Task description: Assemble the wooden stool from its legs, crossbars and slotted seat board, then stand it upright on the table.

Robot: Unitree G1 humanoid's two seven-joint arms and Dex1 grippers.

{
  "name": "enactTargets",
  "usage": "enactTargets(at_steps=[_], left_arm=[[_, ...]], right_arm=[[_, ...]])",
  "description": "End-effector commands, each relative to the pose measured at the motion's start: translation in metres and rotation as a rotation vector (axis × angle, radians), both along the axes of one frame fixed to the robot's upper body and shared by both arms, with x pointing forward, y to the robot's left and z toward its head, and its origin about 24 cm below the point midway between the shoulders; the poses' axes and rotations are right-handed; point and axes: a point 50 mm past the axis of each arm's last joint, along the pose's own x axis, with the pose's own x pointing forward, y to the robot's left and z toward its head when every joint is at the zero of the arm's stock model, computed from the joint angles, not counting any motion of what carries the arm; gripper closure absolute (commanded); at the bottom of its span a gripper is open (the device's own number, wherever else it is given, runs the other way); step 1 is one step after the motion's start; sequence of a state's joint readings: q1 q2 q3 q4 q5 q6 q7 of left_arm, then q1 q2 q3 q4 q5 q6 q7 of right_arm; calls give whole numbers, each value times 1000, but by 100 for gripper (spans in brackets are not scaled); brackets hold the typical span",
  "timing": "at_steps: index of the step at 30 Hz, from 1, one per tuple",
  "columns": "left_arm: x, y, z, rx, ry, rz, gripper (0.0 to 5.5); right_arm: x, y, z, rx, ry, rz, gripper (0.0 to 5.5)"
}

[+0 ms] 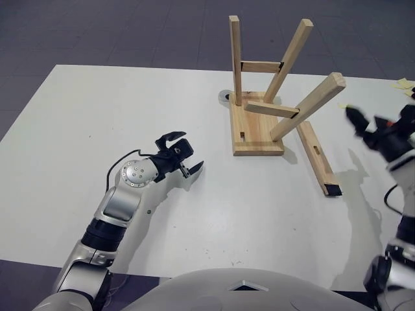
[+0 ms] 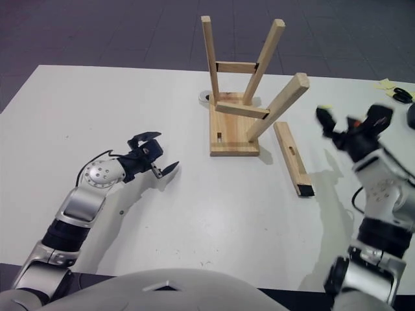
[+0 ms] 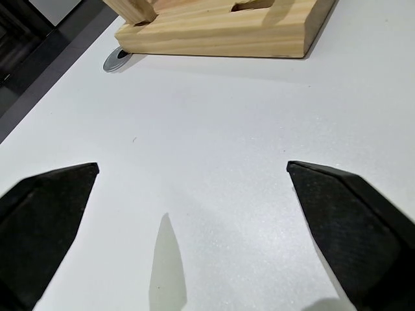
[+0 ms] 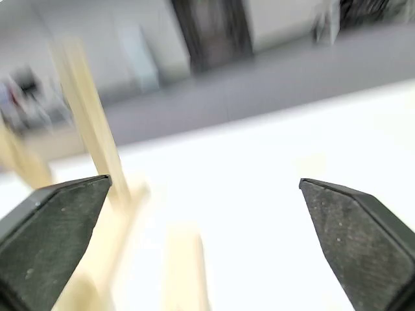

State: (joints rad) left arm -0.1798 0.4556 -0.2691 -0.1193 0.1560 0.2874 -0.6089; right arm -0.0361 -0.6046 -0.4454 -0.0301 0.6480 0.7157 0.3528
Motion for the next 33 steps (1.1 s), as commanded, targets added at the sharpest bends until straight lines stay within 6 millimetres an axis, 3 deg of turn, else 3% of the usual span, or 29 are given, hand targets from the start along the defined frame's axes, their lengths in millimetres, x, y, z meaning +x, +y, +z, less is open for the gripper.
enactTargets(at_steps=[1,6,22,26,29,31,33], left_arm=[[-2,1,-2,17,3,4,10],[-1,-2,-1,17,-2,-4,10],[3,-2,4,-6,-26,14,10],[8,0,10,-36,-38,35,10],[17,1,30,-159,-65,81,10],[30,1,65,-402,-87,150,10],[40,5,100,-646,-83,195,10]], right_arm=[[-18,31,-26,-53,139,171,11],[-25,41,-42,-145,241,203,76],[-12,41,-49,-243,265,138,339],[-1,38,-44,-262,221,76,343],[20,20,-18,-346,76,-108,343],[38,-1,30,-462,-158,-335,343],[49,-2,83,-540,-411,-429,343]])
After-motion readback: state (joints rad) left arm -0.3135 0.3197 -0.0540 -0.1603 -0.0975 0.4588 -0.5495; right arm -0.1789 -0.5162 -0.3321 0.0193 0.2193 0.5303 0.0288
